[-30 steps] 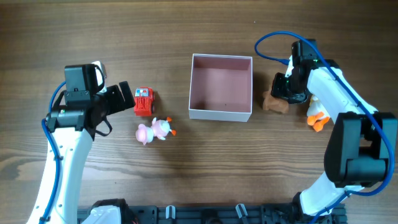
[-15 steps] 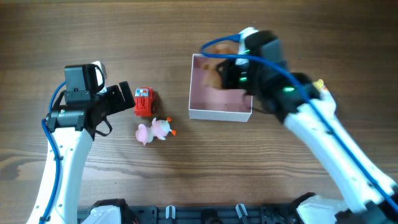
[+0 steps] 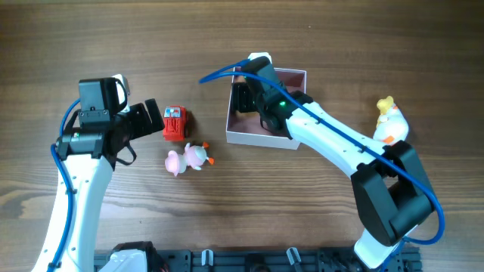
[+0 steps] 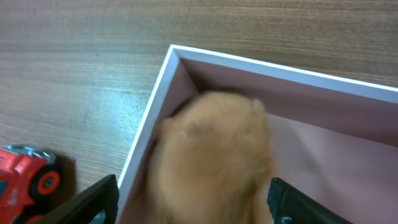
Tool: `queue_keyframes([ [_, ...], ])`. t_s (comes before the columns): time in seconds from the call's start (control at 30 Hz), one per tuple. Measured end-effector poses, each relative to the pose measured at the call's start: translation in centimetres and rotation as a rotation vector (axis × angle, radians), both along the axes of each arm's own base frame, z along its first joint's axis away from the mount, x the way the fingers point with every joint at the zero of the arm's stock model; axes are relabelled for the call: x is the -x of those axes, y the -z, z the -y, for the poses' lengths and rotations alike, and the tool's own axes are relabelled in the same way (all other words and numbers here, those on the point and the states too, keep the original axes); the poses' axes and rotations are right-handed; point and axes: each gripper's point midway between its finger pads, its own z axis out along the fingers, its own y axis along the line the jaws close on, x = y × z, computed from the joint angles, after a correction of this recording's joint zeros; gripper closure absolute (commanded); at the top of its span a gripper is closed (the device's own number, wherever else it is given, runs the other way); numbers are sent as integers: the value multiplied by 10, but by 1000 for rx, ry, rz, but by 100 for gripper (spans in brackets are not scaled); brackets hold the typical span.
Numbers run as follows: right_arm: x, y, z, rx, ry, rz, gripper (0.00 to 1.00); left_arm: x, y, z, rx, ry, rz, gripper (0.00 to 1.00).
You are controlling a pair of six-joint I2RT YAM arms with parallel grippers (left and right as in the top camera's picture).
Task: Pack container
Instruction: 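Carry the bear into the white box and release it, then grasp the white-yellow plush duck with the right gripper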
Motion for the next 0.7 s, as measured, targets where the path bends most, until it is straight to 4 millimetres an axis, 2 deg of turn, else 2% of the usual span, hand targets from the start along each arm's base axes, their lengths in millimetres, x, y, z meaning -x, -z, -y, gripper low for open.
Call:
queue_keyframes([
  [0.1,7,-4,12,71,-13,-6,18,0,0,0,0,0,0,0],
  [0.13,9,-22,19,83,-2,25,15,0,0,0,0,0,0,0],
  [0.2,14,-71,40,93,49,108,11,0,0,0,0,0,0,0],
  [0.27,25,-111,93,96,198,126,9,0,0,0,0,0,2,0],
  [0.3,27,-115,115,96,264,103,9,0,0,0,0,0,0,0],
  [0.33,30,-110,140,106,329,56,10,0,0,0,0,0,1,0],
  [0.37,38,-96,185,127,454,-40,10,0,0,0,0,0,0,0],
  [0.4,45,-86,214,135,542,-107,10,0,0,0,0,0,1,0],
  [0.43,63,-72,255,151,675,-212,10,0,0,0,0,0,2,0],
  [0.53,79,-59,302,129,849,-305,6,0,0,0,0,0,0,0],
  [0.63,75,-52,342,83,975,-301,5,0,0,0,0,0,0,0],
  [0.7,70,-40,360,73,1016,-295,5,0,0,0,0,0,0,0],
])
